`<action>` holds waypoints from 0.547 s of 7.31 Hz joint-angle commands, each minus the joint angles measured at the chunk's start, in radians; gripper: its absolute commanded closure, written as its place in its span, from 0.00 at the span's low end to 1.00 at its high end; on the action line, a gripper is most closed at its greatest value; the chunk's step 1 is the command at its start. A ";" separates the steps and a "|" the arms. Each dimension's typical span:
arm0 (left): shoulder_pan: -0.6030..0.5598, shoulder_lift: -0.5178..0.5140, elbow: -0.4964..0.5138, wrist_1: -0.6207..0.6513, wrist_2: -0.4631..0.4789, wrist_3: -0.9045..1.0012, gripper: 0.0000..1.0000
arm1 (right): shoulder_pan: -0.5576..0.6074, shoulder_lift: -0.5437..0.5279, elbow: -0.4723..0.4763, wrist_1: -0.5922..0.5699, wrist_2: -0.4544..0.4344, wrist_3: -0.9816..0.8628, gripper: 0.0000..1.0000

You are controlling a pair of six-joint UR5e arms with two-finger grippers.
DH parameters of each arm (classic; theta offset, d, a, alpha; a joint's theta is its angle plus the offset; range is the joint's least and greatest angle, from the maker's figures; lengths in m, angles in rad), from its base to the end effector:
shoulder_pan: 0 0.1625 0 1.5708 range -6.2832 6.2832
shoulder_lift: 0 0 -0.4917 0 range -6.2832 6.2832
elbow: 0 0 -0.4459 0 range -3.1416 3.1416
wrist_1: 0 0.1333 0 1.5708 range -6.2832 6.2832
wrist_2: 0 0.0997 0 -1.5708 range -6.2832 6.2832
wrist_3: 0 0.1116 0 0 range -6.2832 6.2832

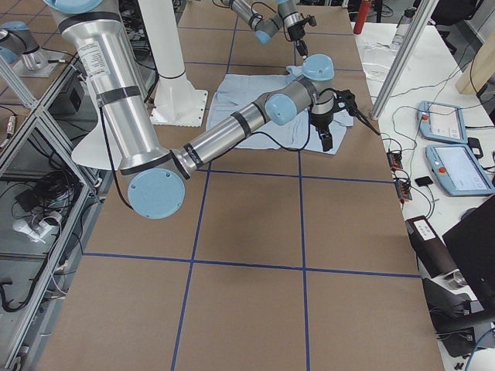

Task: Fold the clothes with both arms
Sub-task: 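Fold the held sleeve across the shirt front with the left gripper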

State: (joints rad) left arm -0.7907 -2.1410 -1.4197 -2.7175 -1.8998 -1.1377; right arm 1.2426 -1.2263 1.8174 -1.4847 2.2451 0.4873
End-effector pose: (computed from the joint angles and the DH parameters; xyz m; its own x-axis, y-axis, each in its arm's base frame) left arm 0.4787 -0.6220 0.2958 0.1901 0.3725 -0.9083 0.4029 0.8141 0.4182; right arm -0.1553 -0.6534 0.3823 0.6596 -0.2043 0.7233 -0.0652 0.9432 0.3258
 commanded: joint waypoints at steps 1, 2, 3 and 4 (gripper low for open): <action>0.079 -0.097 0.001 0.035 0.057 -0.002 1.00 | 0.000 0.001 -0.001 0.001 -0.001 0.002 0.00; 0.097 -0.123 0.004 0.035 0.057 -0.001 1.00 | 0.000 0.001 -0.001 0.001 0.001 0.002 0.00; 0.125 -0.132 0.011 0.033 0.062 0.004 1.00 | 0.000 0.001 -0.001 0.000 -0.001 0.002 0.00; 0.166 -0.138 0.011 0.032 0.103 0.010 1.00 | 0.001 0.001 0.000 0.001 -0.001 0.002 0.00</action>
State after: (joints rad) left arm -0.6678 -2.2671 -1.4109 -2.6848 -1.8294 -1.1338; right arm 1.2427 -1.2257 1.8164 -1.4841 2.2446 0.4893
